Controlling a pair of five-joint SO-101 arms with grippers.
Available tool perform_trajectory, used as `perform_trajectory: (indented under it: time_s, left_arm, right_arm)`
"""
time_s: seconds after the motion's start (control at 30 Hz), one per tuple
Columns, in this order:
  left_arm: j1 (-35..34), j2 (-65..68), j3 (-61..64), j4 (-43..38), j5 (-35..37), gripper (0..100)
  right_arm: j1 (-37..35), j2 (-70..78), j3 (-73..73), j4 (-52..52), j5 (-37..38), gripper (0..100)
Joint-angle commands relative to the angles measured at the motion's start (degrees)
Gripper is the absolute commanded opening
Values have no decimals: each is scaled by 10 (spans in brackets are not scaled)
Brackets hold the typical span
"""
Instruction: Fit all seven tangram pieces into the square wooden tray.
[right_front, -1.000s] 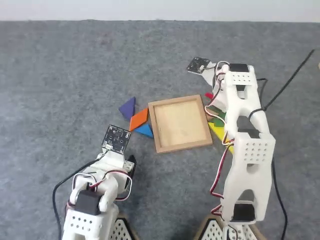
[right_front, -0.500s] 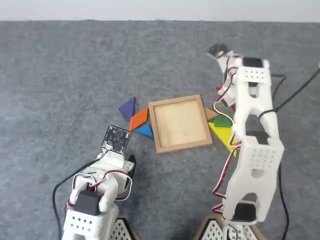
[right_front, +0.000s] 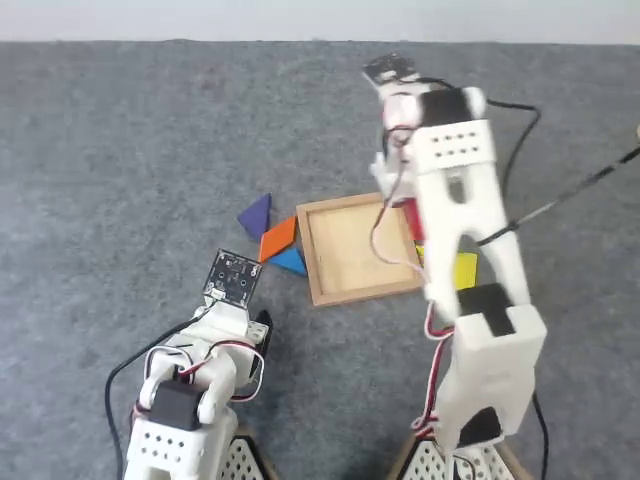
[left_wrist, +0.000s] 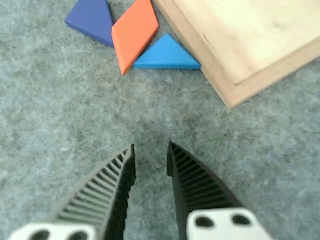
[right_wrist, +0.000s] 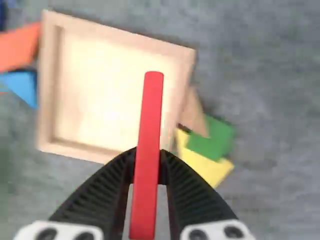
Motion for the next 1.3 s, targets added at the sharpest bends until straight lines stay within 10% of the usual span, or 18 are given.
perform_trajectory:
  time_s: [0.0, 0.6, 1.27]
  left_arm:
    - [-2, -12, -8, 3, 5, 100]
    - [-2, -12, -8, 3, 5, 100]
    - [-2, -12, -8, 3, 5, 100]
  right_arm:
    - [-61, -41, 5, 7, -90, 7]
    - [-156, 106, 137, -238, -273, 7]
    - [-130, 133, 138, -247, -203, 277]
